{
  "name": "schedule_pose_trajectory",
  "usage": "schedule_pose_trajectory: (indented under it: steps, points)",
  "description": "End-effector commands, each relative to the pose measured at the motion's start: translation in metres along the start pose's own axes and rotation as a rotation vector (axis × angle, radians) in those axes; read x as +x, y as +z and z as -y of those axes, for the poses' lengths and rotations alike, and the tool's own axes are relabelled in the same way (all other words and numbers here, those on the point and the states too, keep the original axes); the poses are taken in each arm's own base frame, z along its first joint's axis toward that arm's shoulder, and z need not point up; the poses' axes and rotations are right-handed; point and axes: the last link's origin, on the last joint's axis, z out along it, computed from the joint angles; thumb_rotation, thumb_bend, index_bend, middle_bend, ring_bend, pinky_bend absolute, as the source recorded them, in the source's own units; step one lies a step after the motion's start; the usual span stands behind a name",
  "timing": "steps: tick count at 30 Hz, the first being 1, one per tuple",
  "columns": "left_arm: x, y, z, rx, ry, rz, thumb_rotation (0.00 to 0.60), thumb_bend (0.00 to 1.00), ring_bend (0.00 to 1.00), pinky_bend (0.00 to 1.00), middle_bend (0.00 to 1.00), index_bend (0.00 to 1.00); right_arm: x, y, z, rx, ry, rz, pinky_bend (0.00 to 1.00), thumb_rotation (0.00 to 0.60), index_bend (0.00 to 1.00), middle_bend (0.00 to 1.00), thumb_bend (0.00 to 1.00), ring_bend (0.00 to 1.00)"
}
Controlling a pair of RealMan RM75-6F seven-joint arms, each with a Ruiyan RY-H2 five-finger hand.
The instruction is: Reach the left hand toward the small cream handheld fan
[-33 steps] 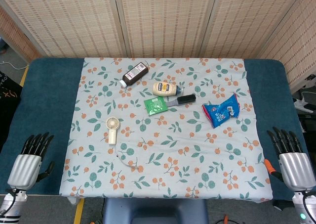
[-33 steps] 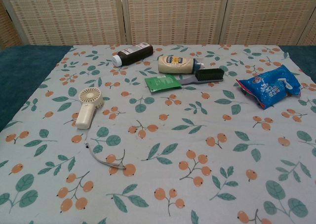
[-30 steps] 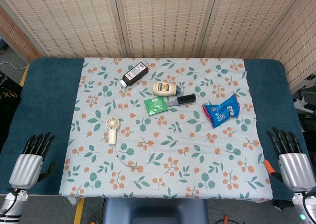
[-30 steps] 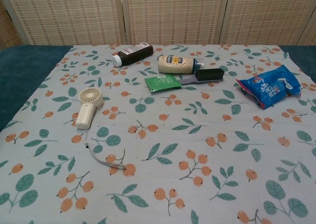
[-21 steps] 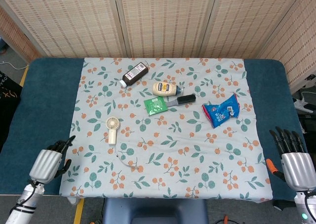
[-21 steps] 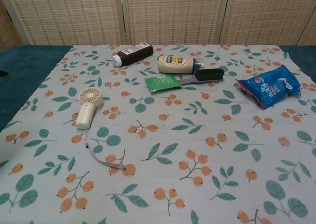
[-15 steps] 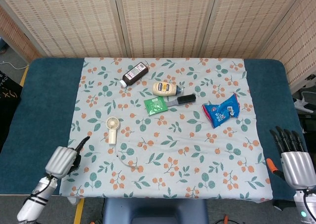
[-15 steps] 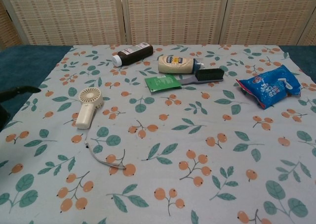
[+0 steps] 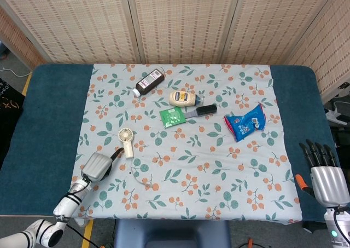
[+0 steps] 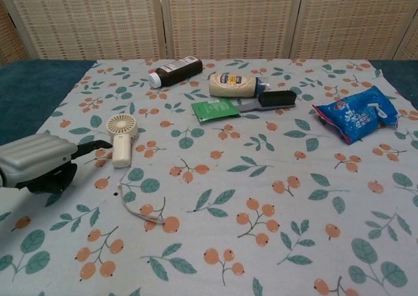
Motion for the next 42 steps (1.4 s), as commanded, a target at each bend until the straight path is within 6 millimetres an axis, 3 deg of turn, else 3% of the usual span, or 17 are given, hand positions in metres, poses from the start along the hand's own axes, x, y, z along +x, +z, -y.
schedule_pose_trajectory:
  steps: [1, 8, 22, 42]
  points:
    - [0.004, 0.001, 0.001, 0.001, 0.007, -0.033, 0.600, 0.95, 0.89, 1.00, 0.96, 0.00, -0.001, 0.000, 0.000, -0.001, -0.003, 0.003, 0.00, 0.600, 0.00, 0.00, 0.21, 0.00]
    - [0.010, -0.001, 0.001, -0.001, 0.008, -0.066, 0.600, 0.95, 0.89, 1.00, 0.96, 0.00, -0.001, 0.000, 0.001, -0.003, -0.003, 0.008, 0.00, 0.600, 0.00, 0.00, 0.21, 0.00]
    - [0.010, 0.017, -0.006, -0.010, 0.018, -0.054, 0.600, 0.95, 0.89, 1.00, 0.96, 0.00, 0.001, 0.001, -0.001, -0.015, -0.003, 0.002, 0.00, 0.600, 0.00, 0.00, 0.21, 0.00]
    - [0.004, 0.013, -0.004, -0.017, 0.051, -0.022, 0.600, 0.95, 0.89, 1.00, 0.96, 0.00, 0.002, 0.000, -0.001, -0.019, -0.003, -0.001, 0.00, 0.600, 0.00, 0.00, 0.21, 0.00]
